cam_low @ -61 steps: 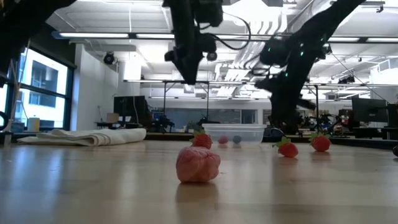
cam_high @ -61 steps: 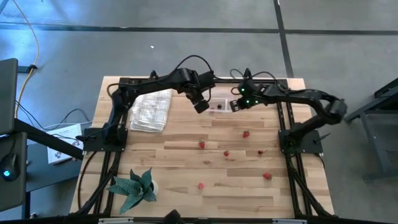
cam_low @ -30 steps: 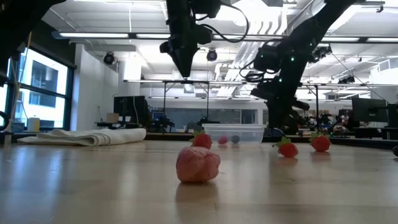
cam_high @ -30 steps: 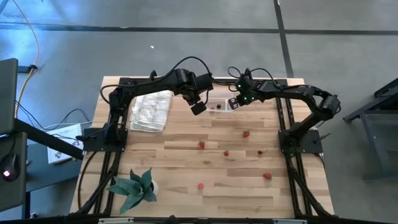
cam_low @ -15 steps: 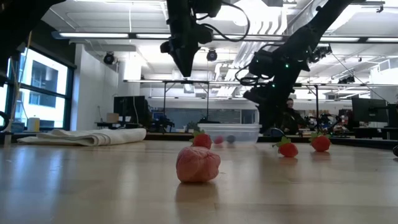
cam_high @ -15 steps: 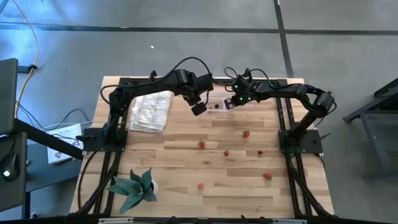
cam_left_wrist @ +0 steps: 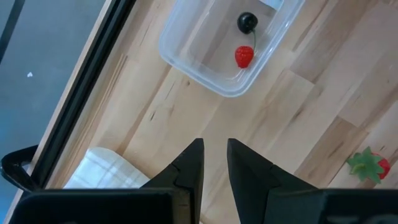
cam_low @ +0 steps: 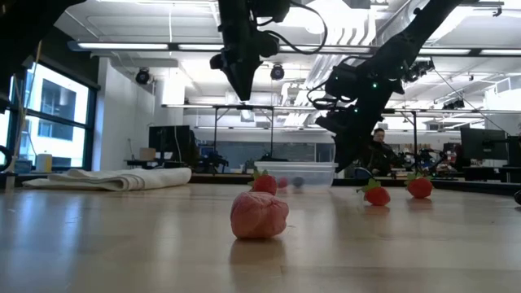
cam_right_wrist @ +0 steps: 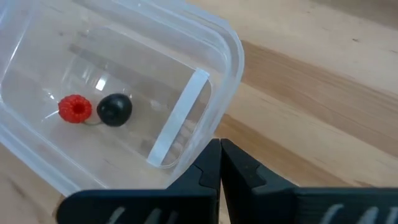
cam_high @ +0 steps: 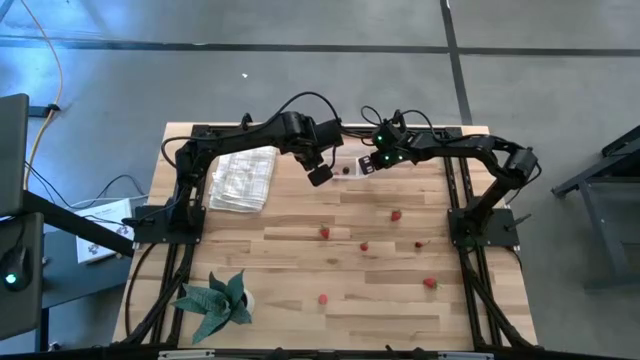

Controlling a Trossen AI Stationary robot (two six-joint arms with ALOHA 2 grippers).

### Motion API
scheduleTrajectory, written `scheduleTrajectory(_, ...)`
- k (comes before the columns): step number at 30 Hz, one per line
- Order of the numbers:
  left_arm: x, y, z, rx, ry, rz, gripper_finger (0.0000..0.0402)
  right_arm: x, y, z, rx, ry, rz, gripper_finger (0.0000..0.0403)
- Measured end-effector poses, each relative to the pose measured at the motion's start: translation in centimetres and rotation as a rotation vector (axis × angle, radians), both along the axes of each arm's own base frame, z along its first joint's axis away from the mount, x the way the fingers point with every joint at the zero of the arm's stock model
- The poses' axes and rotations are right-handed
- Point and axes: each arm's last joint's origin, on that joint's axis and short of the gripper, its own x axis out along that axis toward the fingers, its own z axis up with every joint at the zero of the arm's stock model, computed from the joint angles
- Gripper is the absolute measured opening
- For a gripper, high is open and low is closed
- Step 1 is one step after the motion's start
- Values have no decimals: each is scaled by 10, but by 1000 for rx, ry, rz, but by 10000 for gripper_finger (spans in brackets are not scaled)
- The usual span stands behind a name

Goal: Pick and placing Produce into tupperware
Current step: Adjust the transparent container, then put the red strawberry into the transparent container

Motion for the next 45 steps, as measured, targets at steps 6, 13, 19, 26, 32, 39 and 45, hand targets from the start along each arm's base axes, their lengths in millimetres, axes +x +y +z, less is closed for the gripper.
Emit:
scheduleTrajectory(6,0,0,0,-1,-2,7,62,-9,7,8,48,31,-6,0)
scheduleTrajectory(13,6,-14,0,8,10,-65,79,-31,24,48,31,5,37,0)
scheduleTrajectory(19,15,-39,0,-10,44,-287,122,-56,43,82,5,-38,77,18)
scheduleTrajectory(26,24,-65,-31,-163,25,-471,182,-78,60,106,-18,-99,90,74)
scheduleTrajectory(32,28,-86,-81,-222,34,-648,204,-88,67,116,-51,-121,109,107)
scheduleTrajectory(39,30,-118,-117,-192,35,-838,195,-93,71,115,-41,-73,142,114)
scheduleTrajectory(45,37,-126,-129,-104,20,-849,193,-94,72,114,-35,-58,149,115)
